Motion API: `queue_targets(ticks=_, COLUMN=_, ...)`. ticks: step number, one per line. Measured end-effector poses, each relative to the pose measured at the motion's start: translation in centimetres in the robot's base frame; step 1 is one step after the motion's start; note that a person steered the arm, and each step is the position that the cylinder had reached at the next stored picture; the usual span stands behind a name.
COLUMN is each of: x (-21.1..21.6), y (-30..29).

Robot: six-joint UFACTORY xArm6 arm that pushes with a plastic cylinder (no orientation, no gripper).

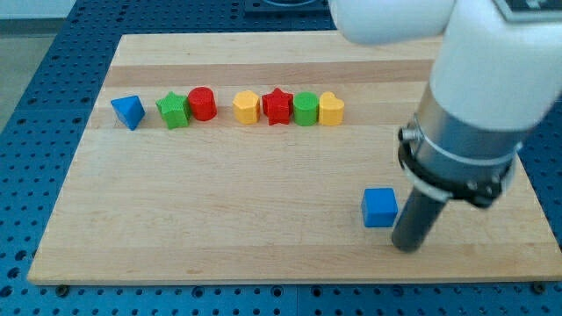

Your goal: Slide the cube diagonal bottom right to the heart

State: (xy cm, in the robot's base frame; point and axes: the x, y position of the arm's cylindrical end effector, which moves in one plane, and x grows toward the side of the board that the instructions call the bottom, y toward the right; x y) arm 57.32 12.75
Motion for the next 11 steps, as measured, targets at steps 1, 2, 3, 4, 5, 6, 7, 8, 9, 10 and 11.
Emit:
queue_targets(ticks=1, x=-5.9, y=-0.7)
queue_targets(ticks=2, x=-9.5, y=-0.4)
queue_targets(ticks=3, x=-8.2, y=3.6)
queue_targets(ticks=4, x=-5.2, y=3.9)
queue_targets(ticks=5, x=-2.8, y=0.3)
queue_targets(ticks=6, x=-2.3, y=-4.2)
queue_targets(ticks=7, x=-3.8, y=-6.8)
queue_targets(ticks=8, x=-9.2, y=-6.3)
queue_targets(ticks=9, x=-14.1, y=-5.0)
queue_targets(ticks=10, x=-15.2, y=-4.8)
queue_targets(ticks=11, x=-9.7, y=-5.2)
